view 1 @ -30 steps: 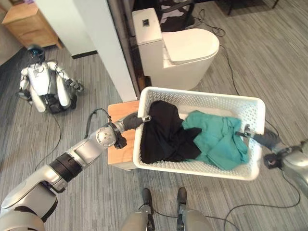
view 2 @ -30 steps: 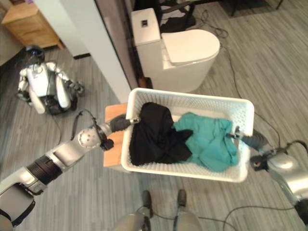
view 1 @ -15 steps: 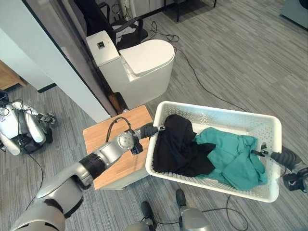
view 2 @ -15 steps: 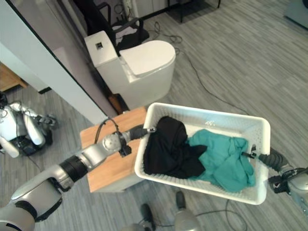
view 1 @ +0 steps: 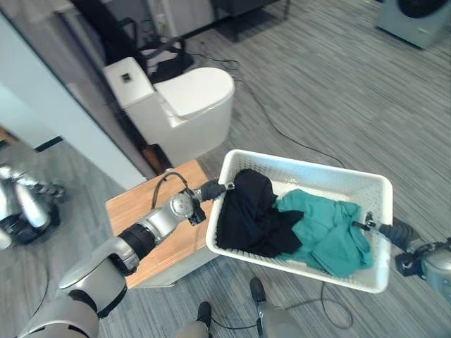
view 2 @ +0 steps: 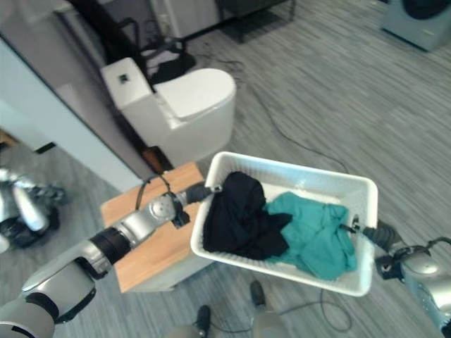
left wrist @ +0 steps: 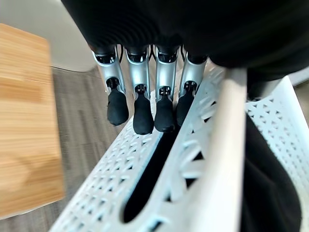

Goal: Grab the laundry basket,head to the washer,open it,put in the laundry and shut it.

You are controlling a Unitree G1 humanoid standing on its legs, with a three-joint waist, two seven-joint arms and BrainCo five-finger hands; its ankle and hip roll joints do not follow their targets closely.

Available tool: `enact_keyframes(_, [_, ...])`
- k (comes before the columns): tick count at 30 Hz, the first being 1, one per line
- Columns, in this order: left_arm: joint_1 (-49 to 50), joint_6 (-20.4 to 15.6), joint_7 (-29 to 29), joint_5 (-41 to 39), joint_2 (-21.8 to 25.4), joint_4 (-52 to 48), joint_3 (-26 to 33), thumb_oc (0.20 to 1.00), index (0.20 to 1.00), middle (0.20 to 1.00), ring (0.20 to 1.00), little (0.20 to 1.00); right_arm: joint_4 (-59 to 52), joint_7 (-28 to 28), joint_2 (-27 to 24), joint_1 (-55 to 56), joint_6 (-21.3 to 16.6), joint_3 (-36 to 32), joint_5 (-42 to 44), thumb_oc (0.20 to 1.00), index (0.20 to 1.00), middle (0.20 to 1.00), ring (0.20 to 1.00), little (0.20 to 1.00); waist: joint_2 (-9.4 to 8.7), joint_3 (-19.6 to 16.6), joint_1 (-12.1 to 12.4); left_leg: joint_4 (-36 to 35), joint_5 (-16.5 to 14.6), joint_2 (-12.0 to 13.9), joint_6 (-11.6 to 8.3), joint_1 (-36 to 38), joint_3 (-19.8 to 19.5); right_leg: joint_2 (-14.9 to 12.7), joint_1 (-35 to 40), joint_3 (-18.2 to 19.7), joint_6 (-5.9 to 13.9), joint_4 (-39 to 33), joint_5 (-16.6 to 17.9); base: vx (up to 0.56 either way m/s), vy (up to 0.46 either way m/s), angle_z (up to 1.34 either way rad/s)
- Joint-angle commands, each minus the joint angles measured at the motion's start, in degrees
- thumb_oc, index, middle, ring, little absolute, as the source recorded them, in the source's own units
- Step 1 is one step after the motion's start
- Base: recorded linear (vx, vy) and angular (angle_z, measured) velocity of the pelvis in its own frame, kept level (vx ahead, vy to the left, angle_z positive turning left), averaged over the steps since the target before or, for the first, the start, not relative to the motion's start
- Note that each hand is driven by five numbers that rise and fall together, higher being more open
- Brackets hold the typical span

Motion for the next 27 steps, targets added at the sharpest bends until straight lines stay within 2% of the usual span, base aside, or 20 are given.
enact_keyframes(1, [-2.2, -3.3, 1.5, 1.2, -0.5, 3.8, 5.5, 0.2, 0.2, 0.2, 0.2, 0.2, -5.2, 7.7, 1.0, -4.4, -6.3, -0.8, 6.8, 0.2, 0.2, 0.2, 0.2, 0.2, -1.14, 0.1, 2.8, 4.4, -7.4, -2.3, 1.26, -0.3, 0.9, -4.6, -4.6, -3.3, 6.01, -1.5, 1.7, -0.29, 0.42, -1.45])
enact_keyframes(3, [-1.4, -3.3, 1.6, 1.9, 0.0, 4.8, 5.9, 0.2, 0.2, 0.2, 0.2, 0.2, -3.9, 7.5, 3.2, -5.6, -5.8, 0.2, 5.3, 0.2, 0.2, 0.2, 0.2, 0.2, -1.06, 0.9, 3.2, 3.0, -7.0, -3.6, 2.59, 0.3, 4.3, -5.6, -6.4, -3.1, 7.26, -1.2, 2.8, -0.19, 0.256, -2.16])
enact_keyframes(5, [-0.6, -3.3, 1.9, 2.3, 0.8, 5.5, 6.9, 0.2, 0.2, 0.2, 0.2, 0.2, -2.4, 7.2, 5.6, -7.3, -5.5, 1.5, 4.4, 0.2, 0.2, 0.2, 0.2, 0.2, -0.74, 2.2, 4.0, 2.5, -6.5, -3.6, 3.36, 0.4, 7.4, -7.0, -7.7, -7.0, 7.54, 1.3, 2.0, -0.21, 0.117, -1.15])
enact_keyframes(7, [0.0, -3.2, 2.2, 2.0, 2.6, 5.0, 7.8, 0.2, 0.2, 0.2, 0.2, 0.2, -0.8, 6.9, 7.6, -8.8, -5.4, 2.4, 3.5, 0.2, 0.2, 0.2, 0.2, 0.2, 0.31, 2.5, 5.1, 1.8, -5.2, -3.0, 3.79, -0.1, 9.7, -9.6, -7.3, -14.1, 5.56, 4.9, -0.8, -0.24, 0.045, -1.1])
enact_keyframes(9, [0.7, -3.3, 2.1, 1.3, 4.3, 3.6, 8.0, 0.2, 0.2, 0.2, 0.2, 0.2, 0.1, 7.4, 8.8, -9.0, -5.1, 3.1, 2.8, 0.2, 0.2, 0.2, 0.2, 0.2, 1.13, 2.2, 5.8, 1.0, -4.1, -2.3, 3.94, -0.2, 11.2, -10.7, -5.8, -17.6, 4.1, 8.5, -3.0, -0.2, 0.019, -0.81])
enact_keyframes(10, [2.2, -3.1, 1.9, 0.4, 5.4, 2.3, 8.5, 0.2, 0.2, 0.2, 0.2, 0.2, 1.2, 7.8, 9.5, -9.9, -5.3, 4.7, 2.4, 0.2, 0.2, 0.2, 0.2, 0.2, 1.47, 1.4, 7.3, 0.6, -3.0, -1.7, 4.07, -0.8, 12.5, -11.5, -3.9, -20.6, 3.26, 11.7, -5.1, -0.15, -0.011, -0.81])
enact_keyframes(11, [2.2, -3.1, 1.9, 0.4, 5.5, 2.3, 8.5, 0.2, 0.2, 0.2, 0.2, 0.2, 1.2, 7.8, 9.5, -9.9, -5.3, 4.7, 2.4, 0.2, 0.2, 0.2, 0.2, 0.2, 1.42, 1.3, 7.3, 0.5, -2.9, -1.7, 4.08, -1.0, 12.5, -11.5, -4.1, -20.5, 3.26, 11.6, -5.0, -0.15, -0.055, -0.99])
enact_keyframes(13, [4.4, -3.0, 1.6, -0.8, 6.9, 0.4, 10.1, 0.2, 0.2, 0.2, 0.2, 0.2, 2.5, 8.4, 10.4, -11.4, -4.9, 7.0, 1.5, 0.2, 0.2, 0.2, 0.2, 0.2, 1.21, 0.1, 9.4, -0.2, -2.0, -1.0, 3.96, -1.2, 14.0, -12.2, -1.3, -24.2, 2.6, 13.2, -7.1, -0.08, -0.092, -0.5])
enact_keyframes(14, [5.5, -2.9, 1.4, -1.1, 7.4, 0.0, 10.7, 0.2, 0.2, 0.2, 0.2, 0.2, 2.5, 8.8, 10.8, -12.0, -4.8, 7.7, 1.1, 0.2, 0.2, 0.2, 0.2, 0.2, 0.64, -0.6, 10.5, -0.4, -1.9, -0.8, 3.69, -1.3, 15.0, -12.5, 0.8, -25.9, 2.64, 11.8, -7.5, -0.08, -0.169, -0.32])
enact_keyframes(15, [6.9, -3.2, 1.4, -1.8, 7.7, -0.2, 12.1, 0.2, 0.2, 0.2, 0.2, 0.2, 3.6, 8.9, 11.1, -13.7, -5.0, 9.3, 0.5, 0.2, 0.2, 0.2, 0.2, 0.2, -0.16, -1.0, 11.8, -0.1, -1.7, -0.5, 3.04, -1.6, 16.7, -13.4, 3.1, -28.3, 3.28, 8.7, -6.4, -0.07, -0.233, -0.78])
enact_keyframes(16, [7.8, -3.0, 1.0, -1.9, 7.9, -0.4, 12.3, 0.2, 0.2, 0.2, 0.2, 0.2, 4.2, 8.9, 11.9, -14.0, -4.7, 10.0, 0.3, 0.2, 0.2, 0.2, 0.2, 0.2, -0.94, -1.9, 12.8, -0.4, -1.3, -0.1, 2.62, -1.8, 17.8, -13.0, 4.3, -28.8, 3.57, 6.3, -5.9, -0.05, -0.182, -1.14])
enact_keyframes(17, [7.8, -3.0, 1.0, -1.9, 7.9, -0.4, 12.3, 0.2, 0.2, 0.2, 0.2, 0.2, 4.2, 8.9, 11.9, -14.0, -4.7, 10.0, 0.3, 0.2, 0.2, 0.2, 0.2, 0.2, -0.94, -1.9, 12.8, -0.4, -1.3, -0.1, 2.62, -1.8, 17.8, -13.0, 4.3, -28.8, 3.57, 6.3, -5.9, -0.01, -0.302, -1.04])
enact_keyframes(19, [8.8, -3.2, 1.4, -1.9, 6.1, 0.4, 13.0, 0.2, 0.2, 0.2, 0.2, 0.2, 5.4, 8.6, 13.7, -14.5, -5.0, 11.6, -0.4, 0.2, 0.2, 0.2, 0.2, 0.2, -2.0, -3.0, 13.3, -1.7, 0.1, 1.6, 1.5, -1.8, 18.6, -10.9, 5.7, -27.1, 3.47, 2.4, -5.6, 0.01, -0.304, -0.22])
enact_keyframes(21, [7.8, -3.3, 1.9, -1.7, 4.6, 2.0, 12.4, 0.2, 0.2, 0.2, 0.2, 0.2, 4.8, 8.2, 13.6, -14.3, -5.5, 11.6, 0.0, 0.2, 0.2, 0.2, 0.2, 0.2, -2.41, -3.0, 12.7, -2.7, 2.2, 2.7, 0.36, -2.4, 16.9, -9.4, 6.4, -26.8, 2.68, 1.4, -6.7, -0.02, -0.283, -0.01])
enact_keyframes(24, [5.0, -3.0, 2.1, -0.1, 2.0, 3.6, 10.8, 0.2, 0.2, 0.2, 0.2, 0.2, 2.9, 7.2, 11.8, -11.4, -6.4, 9.2, 1.4, 0.2, 0.2, 0.2, 0.2, 0.2, -2.41, -2.5, 11.4, -3.8, 5.3, 5.4, -2.0, -3.6, 13.6, -6.6, 7.4, -29.6, 0.96, 0.9, -8.9, -0.04, -0.332, 0.31])
enact_keyframes(27, [4.3, -2.7, 2.1, 0.2, 1.4, 3.7, 10.6, 0.2, 0.2, 0.2, 0.2, 0.2, 2.1, 7.2, 11.2, -9.9, -6.6, 7.9, 2.2, 0.2, 0.2, 0.2, 0.2, 0.2, -2.41, -2.2, 10.9, -3.7, 6.2, 6.8, -2.65, -3.6, 13.0, -5.0, 8.1, -30.0, 0.11, 0.7, -9.8, -0.01, -0.224, 0.57])
